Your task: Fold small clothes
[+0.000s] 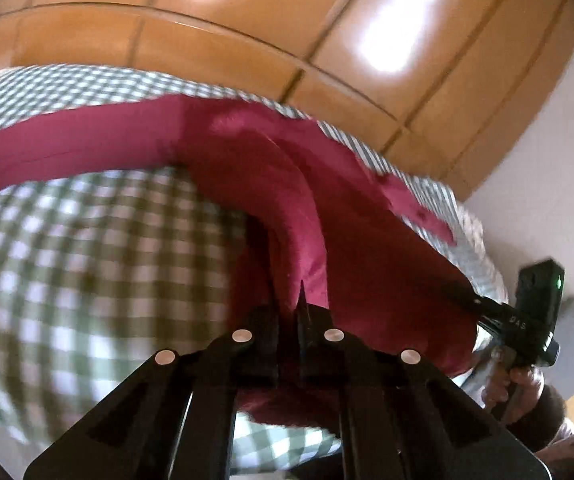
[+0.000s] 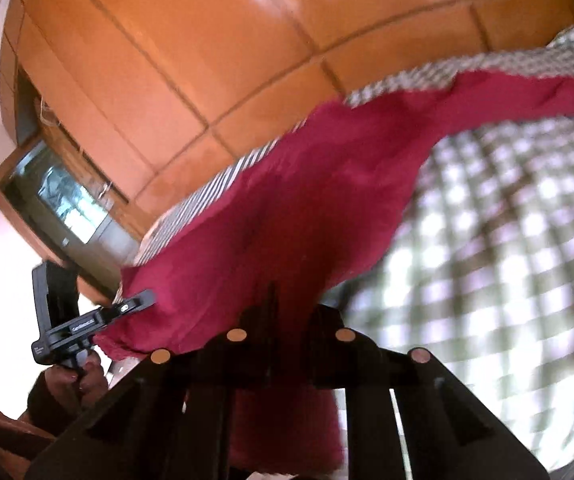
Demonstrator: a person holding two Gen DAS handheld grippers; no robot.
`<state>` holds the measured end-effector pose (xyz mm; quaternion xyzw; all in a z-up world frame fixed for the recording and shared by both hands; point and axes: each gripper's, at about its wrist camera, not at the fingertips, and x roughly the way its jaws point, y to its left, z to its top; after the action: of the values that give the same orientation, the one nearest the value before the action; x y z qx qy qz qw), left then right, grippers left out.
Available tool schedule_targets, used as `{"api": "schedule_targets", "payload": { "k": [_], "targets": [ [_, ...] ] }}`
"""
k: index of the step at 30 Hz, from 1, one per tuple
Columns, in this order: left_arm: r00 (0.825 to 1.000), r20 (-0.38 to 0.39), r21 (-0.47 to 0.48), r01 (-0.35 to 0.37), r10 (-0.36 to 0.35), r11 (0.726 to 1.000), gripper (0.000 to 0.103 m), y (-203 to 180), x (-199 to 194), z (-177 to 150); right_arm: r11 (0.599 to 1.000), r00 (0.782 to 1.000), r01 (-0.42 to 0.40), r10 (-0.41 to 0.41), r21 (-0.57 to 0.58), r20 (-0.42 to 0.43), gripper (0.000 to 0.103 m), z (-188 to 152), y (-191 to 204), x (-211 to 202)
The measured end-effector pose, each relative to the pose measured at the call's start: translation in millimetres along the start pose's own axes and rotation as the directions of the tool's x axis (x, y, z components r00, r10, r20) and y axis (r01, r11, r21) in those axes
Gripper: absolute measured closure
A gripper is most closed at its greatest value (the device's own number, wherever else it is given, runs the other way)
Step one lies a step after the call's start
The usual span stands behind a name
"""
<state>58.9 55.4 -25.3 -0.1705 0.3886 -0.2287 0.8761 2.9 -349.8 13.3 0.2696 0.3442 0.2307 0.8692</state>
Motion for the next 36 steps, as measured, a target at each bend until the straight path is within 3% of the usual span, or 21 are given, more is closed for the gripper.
{"api": "schedule_targets", "payload": {
  "k": [3, 8, 10, 14, 16, 17, 19, 21, 23, 25, 26, 27, 28, 29, 31, 32, 34, 36],
  "targets": [
    [0.999, -0.003, -0.069, -0.042, 0.042, 0.997, 0.099, 27.5, -12.6, -7.0, 0.997, 0.999, 0.034, -0.036, 0.076, 0.034, 0.093, 5.0, -33.7, -27.8],
    [0.991, -0.111, -0.128, -0.085, 0.071, 0.988, 0.099, 57.6, 5.4, -46.0, 0.981, 0.990, 0.109, -0.093, 0.160, -0.102, 0.094, -21.3, -77.0, -22.2],
    [0.995, -0.085, -0.145, -0.063, 0.051, 0.987, 0.099, 58.2, 3.4, -52.9, 0.980, 0.989, 0.116, -0.099, 0.159, -0.110, 0.093, -30.8, -78.0, -17.7],
    [0.998, -0.059, -0.138, -0.043, 0.035, 0.989, 0.100, 57.3, -3.1, -45.2, 0.973, 0.996, 0.064, -0.048, 0.221, -0.076, 0.092, -30.6, -80.9, -20.6],
    [1.000, -0.020, -0.139, -0.023, 0.020, 0.990, 0.100, 55.1, -16.7, -37.1, 0.971, 0.996, -0.030, 0.048, 0.238, -0.069, 0.093, -26.0, -73.5, -23.7],
    [1.000, -0.003, -0.140, -0.013, 0.013, 0.990, 0.100, 54.5, -21.9, -33.8, 0.969, 0.993, -0.098, 0.111, 0.226, -0.047, 0.094, -23.4, -65.8, -31.2],
    [0.999, 0.025, -0.108, -0.030, 0.033, 0.994, 0.100, 51.8, -37.1, -28.8, 0.980, 0.989, -0.131, 0.140, 0.147, -0.055, 0.094, -18.4, -50.5, -37.0],
    [0.996, -0.001, -0.053, -0.092, 0.092, 0.994, 0.100, 52.3, -38.3, -31.5, 0.994, 0.987, -0.104, 0.108, 0.046, -0.118, 0.094, -21.3, -42.9, -34.9],
    [0.989, -0.066, -0.030, -0.133, 0.131, 0.991, 0.100, 59.4, -27.3, -40.9, 0.999, 0.979, -0.033, 0.038, 0.026, -0.200, 0.094, -28.0, -47.8, -21.5],
    [0.982, -0.101, -0.023, -0.163, 0.160, 0.986, 0.100, 63.1, -16.8, -49.4, 0.997, 0.967, 0.050, -0.032, 0.065, -0.252, 0.086, -33.2, -60.8, -13.3],
    [0.983, -0.094, -0.030, -0.161, 0.157, 0.987, 0.099, 65.2, -16.3, -51.7, 0.990, 0.973, 0.065, -0.034, 0.128, -0.228, 0.081, -31.4, -69.3, -15.0],
    [0.985, -0.081, -0.043, -0.156, 0.152, 0.987, 0.096, 66.3, -17.9, -51.3, 0.983, 0.979, 0.058, -0.022, 0.176, -0.202, 0.073, -31.7, -73.1, -17.3],
    [0.987, -0.067, -0.060, -0.150, 0.146, 0.987, 0.079, 68.4, -21.0, -50.4, 0.973, 0.986, 0.075, -0.040, 0.217, -0.164, 0.059, -27.1, -76.7, -21.3],
    [0.988, -0.051, -0.075, -0.149, 0.146, 0.986, 0.049, 70.8, -24.7, -49.2, 0.968, 0.989, 0.116, -0.093, 0.224, -0.114, 0.051, -20.0, -76.4, -26.4],
    [0.988, 0.017, -0.107, -0.148, 0.151, 0.983, 0.028, 77.2, -37.8, -44.7, 0.966, 0.985, 0.174, -0.171, 0.192, -0.032, 0.037, -6.9, -71.2, -34.3],
    [0.988, 0.040, -0.122, -0.144, 0.150, 0.982, 0.028, 80.9, -41.8, -41.1, 0.963, 0.975, 0.217, -0.222, 0.159, 0.009, 0.035, 4.7, -64.1, -34.0],
    [0.983, 0.048, -0.174, -0.166, 0.177, 0.971, 0.026, 93.2, -45.2, -33.6, 0.945, 0.948, 0.312, -0.317, 0.095, 0.038, 0.018, 21.5, -52.1, -23.3],
    [0.977, 0.057, -0.234, -0.189, 0.207, 0.954, 0.026, 106.9, -46.5, -25.4, 0.918, 0.917, 0.396, -0.397, 0.017, 0.040, 0.013, 32.8, -38.1, -3.0]
  ]
}}
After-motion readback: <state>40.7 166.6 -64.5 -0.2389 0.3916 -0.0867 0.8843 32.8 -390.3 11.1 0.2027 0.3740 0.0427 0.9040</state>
